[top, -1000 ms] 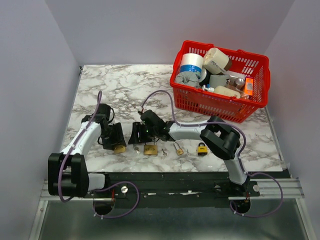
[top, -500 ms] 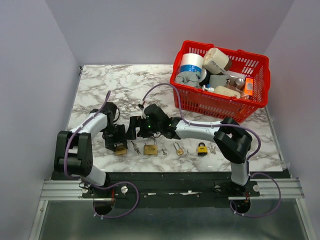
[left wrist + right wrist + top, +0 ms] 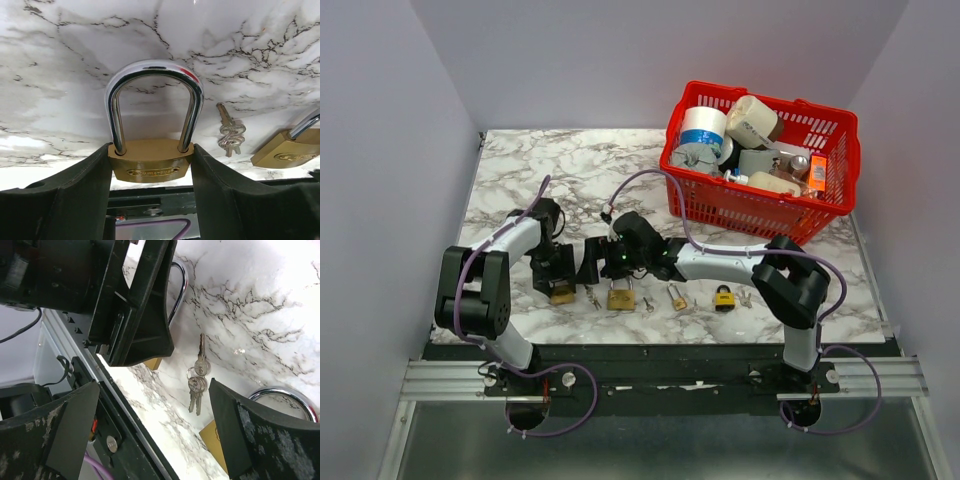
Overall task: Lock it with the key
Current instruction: Place the lock at the center of the board, then reset both arms
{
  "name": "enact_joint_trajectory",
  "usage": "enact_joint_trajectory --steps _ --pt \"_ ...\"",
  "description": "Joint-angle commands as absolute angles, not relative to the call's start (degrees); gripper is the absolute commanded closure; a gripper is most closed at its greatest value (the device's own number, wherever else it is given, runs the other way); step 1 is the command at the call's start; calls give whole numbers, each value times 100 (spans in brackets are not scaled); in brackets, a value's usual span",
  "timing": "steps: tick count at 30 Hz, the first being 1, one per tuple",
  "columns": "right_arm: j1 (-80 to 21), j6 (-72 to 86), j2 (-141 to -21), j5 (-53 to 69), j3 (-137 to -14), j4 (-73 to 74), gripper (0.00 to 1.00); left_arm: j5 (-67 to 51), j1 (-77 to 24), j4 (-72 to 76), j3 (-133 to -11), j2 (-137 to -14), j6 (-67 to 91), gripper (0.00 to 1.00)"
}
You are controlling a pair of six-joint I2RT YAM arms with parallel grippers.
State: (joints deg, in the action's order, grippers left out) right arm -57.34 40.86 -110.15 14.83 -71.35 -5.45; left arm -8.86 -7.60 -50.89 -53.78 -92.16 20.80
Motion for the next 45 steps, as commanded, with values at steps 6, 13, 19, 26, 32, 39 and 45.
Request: enact_joint_trajectory --steps 6,13,19,26,32,39,45 --pt "-5695 3929 -10776 1398 -7066 -580 0 -817 -835 -5247 -5186 -9273 2153 86" --pt "-5669 3937 -10767 1397 -7023 -563 0 -835 -844 -5186 -4896 -9097 2346 81" --pt "-5669 3973 -10802 1433 -7031 -563 0 -861 -844 -5159 -4904 -9123 2347 69" --pt "-5678 3885 -10749 1476 -7075 -536 0 -888 -844 -5150 -4869 -9062 2347 40" --pt "-5669 3753 -10653 1538 -7338 -370 0 -914 -844 -5098 -4781 -8737 2417 1" --pt "-5660 3017 -10197 2029 -7856 465 0 -1019 -826 -5027 -4781 -7964 2461 1" --pt "-5616 2209 -9590 2364 -8235 1045 0 -1335 -546 -5071 -5315 -7086 2189 1"
